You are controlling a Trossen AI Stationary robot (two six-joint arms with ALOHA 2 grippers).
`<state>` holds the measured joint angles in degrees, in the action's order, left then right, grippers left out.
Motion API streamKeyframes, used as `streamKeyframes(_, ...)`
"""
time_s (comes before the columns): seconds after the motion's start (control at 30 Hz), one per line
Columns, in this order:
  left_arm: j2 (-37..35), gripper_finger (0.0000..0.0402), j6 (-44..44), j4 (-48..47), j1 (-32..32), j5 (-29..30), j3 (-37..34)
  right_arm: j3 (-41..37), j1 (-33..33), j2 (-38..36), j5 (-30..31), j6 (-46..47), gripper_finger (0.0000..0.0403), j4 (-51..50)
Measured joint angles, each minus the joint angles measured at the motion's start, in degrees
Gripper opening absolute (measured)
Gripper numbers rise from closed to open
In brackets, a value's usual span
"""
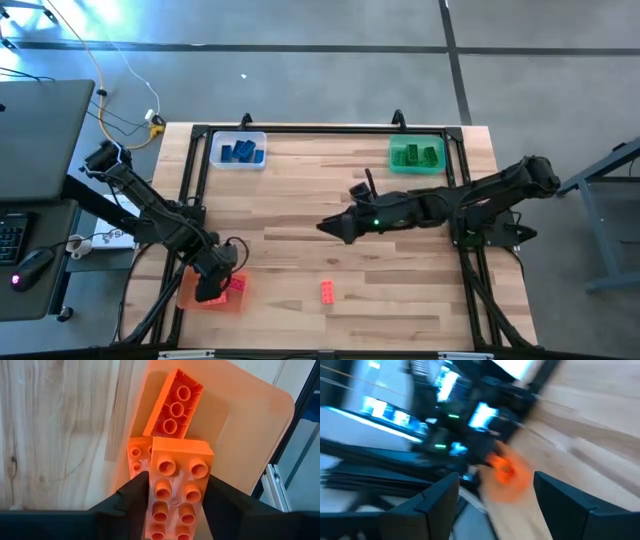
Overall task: Sort & place blocks by color
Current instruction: Put the orange game piece into the orange bin
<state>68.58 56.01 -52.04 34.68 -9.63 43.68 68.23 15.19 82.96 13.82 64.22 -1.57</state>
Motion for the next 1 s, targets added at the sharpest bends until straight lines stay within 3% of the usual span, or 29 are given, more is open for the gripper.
streamKeyframes(0.3,0.0,0.0187,-1.3,2.0,0.0,-0.7,0.0,0.0,3.0,0.0,-0.4,-7.3,0.0242,15.6)
streamKeyframes(0.43,0.0,0.0199,-1.6,4.1,0.0,-0.7,0.0,2.5,3.6,0.0,-0.3,-9.7,0.0242,13.5)
streamKeyframes(0.67,0.0,0.0203,-0.3,7.7,0.0,-0.6,0.0,15.6,5.8,2.4,5.7,-11.3,0.0242,-9.2)
streamKeyframes(0.83,0.0,0.0203,-0.2,8.9,0.0,1.5,0.0,24.0,6.8,7.2,8.6,-1.3,0.0242,-30.4)
streamKeyframes(1.0,0.0,0.0202,-0.2,8.8,0.0,2.2,0.0,27.2,7.5,12.2,5.2,8.9,0.0242,-41.4)
